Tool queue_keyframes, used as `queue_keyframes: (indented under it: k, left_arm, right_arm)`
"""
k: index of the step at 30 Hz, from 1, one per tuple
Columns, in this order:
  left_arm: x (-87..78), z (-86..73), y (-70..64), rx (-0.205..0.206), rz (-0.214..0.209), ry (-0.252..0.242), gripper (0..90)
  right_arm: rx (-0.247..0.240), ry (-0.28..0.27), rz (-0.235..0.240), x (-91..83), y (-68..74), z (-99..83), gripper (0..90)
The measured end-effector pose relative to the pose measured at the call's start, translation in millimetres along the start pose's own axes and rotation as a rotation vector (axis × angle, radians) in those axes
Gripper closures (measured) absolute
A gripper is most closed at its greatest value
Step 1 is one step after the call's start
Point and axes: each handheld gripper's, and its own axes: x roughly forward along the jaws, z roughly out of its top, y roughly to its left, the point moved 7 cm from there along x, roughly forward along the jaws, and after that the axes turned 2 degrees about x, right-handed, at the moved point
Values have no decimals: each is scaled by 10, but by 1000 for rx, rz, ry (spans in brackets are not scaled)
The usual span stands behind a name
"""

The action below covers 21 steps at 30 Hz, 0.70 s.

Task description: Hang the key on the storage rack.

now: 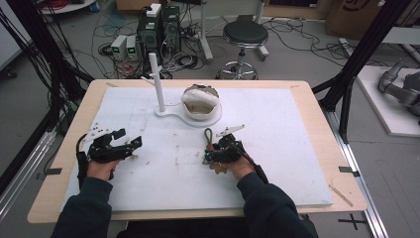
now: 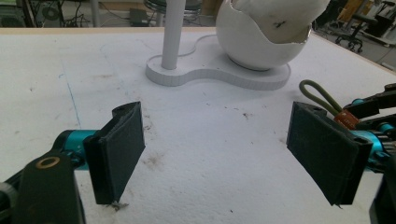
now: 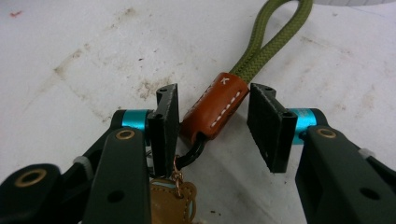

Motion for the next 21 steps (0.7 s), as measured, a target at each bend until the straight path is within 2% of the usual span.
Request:
queue_keyframes:
  k: [2,5,7,12,15,21]
  left_arm:
    - [3,0,-9,0,-2,0,195]
    - [9,2,-16,2,-1,-1,196]
    - [10,3,-17,3,-1,0,198]
    - [1,7,-3,-4,3,-6,203]
    - [-26,22,26,-7,13,-15,204]
    - [-126,93,119,-4,27,-62,207]
  right_arm:
    - [2,8,-8,1,2,8,574]
    - [-8,30,-9,-2,-24,26,752]
    - [9,38,21,3,-35,28,778]
    - [-22,33,24,-4,-19,37,802]
    - [-37,-8,49,-29,14,77,805]
    - [-85,-187,96,-201,133,336,804]
